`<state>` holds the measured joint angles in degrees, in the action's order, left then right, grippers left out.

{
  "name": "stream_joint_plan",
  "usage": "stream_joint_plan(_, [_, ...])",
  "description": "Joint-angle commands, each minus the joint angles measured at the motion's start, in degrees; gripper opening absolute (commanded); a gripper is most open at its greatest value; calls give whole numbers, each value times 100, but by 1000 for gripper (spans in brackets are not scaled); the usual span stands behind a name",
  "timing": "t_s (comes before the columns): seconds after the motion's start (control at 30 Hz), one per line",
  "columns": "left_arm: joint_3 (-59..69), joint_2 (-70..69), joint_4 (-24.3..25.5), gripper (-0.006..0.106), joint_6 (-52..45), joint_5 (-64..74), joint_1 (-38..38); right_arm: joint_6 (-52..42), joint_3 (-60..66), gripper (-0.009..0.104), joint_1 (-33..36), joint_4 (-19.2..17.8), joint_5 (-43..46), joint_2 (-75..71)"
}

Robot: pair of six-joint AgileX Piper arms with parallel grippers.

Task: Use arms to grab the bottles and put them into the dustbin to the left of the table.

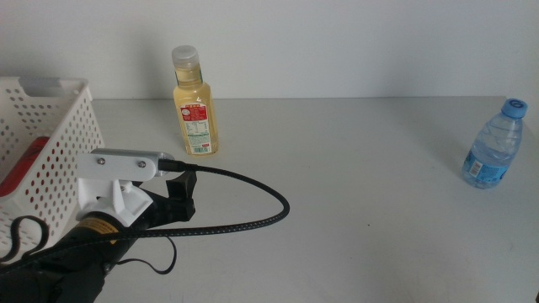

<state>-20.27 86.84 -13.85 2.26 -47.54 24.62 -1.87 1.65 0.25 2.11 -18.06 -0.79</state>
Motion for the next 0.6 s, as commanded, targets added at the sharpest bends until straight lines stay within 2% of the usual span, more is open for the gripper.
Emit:
stream_joint_plan(0.0, [-136, 204, 16, 94, 73, -1216, 37, -27, -58, 69, -40, -49, 402, -119])
stream_joint_plan(0.3, [-168, 1168, -122, 94, 67, -2758, 37, -27, -58, 69, -40, -49, 402, -119])
stream_joint_plan(0.57, [-616, 1420, -330, 94, -226, -2582, 8, -27, -58, 69, -40, -49, 402, -119])
